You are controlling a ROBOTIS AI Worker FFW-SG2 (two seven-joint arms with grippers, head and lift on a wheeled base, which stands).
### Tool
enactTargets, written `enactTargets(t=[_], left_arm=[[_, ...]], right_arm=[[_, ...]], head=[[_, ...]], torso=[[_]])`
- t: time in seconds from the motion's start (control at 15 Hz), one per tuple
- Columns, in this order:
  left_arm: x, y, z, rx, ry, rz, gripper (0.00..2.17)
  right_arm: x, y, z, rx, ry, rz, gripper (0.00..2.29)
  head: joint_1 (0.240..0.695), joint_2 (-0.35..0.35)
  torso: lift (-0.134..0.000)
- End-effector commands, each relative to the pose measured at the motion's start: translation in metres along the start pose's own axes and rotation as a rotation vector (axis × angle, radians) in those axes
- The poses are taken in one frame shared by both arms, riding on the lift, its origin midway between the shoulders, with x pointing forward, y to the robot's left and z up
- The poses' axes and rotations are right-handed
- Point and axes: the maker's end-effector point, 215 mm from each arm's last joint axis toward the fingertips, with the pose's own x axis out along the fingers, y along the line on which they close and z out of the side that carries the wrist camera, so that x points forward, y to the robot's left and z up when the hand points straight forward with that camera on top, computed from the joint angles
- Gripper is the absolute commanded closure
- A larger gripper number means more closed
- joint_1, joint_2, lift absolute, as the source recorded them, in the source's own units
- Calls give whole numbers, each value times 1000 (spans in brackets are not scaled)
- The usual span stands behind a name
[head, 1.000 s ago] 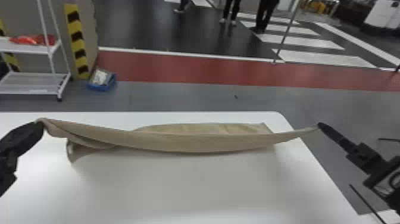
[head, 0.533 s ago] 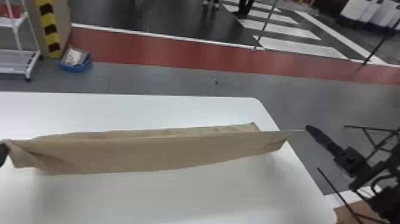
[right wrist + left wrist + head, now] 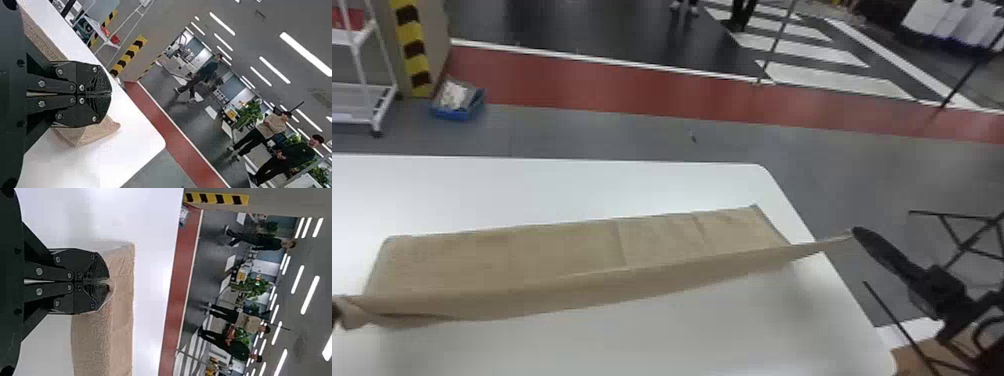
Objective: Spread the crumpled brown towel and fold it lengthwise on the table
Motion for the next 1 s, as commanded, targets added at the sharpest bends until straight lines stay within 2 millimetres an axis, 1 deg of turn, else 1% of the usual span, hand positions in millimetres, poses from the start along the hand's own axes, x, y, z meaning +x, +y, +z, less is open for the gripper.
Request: enactTargets(t=[0.0, 0.07, 0.13, 0.2, 0.4, 0.47, 0.53, 0.67, 0.8, 0.87, 0.93], left_arm=[[-9, 5, -18, -17, 84, 6, 1436], [-14, 12, -24, -21, 112, 23, 1436], [-16, 19, -24, -22, 115, 38, 1436], [-14, 22, -20, -22, 106, 48, 1436], [9, 37, 4, -4, 57, 107, 1436], [17, 40, 16, 12, 37, 126, 1436], [25, 36, 27, 21, 18, 121, 1436], [41, 34, 44, 59, -6, 138, 1433], [57, 27, 48, 94, -1, 136, 1433], [63, 24, 48, 108, 11, 137, 1433], [68, 24, 49, 115, 16, 142, 1433]], right_arm=[[-8, 15, 5, 48, -2, 48, 1447], [-11, 17, 7, 52, -2, 51, 1447], [-12, 17, 9, 46, -1, 48, 1447], [-10, 17, 7, 41, 7, 44, 1447], [7, 13, -13, 26, 63, 12, 1447], [16, 10, -18, 26, 79, -3, 1447], [26, 6, -25, 32, 92, -17, 1447], [51, -4, -34, 43, 116, -43, 1447], [78, -12, -40, 71, 133, -60, 1447], [93, -18, -43, 80, 142, -77, 1447], [106, -20, -43, 77, 141, -80, 1447]], head=[[695, -350], [695, -350], [695, -350], [695, -350], [695, -350], [695, -350], [695, -341], [695, -321], [695, -301], [695, -297], [695, -294]], torso=[[-125], [-125], [-125], [-125], [-125], [-125], [-125], [-125], [-125], [-125], [-125]])
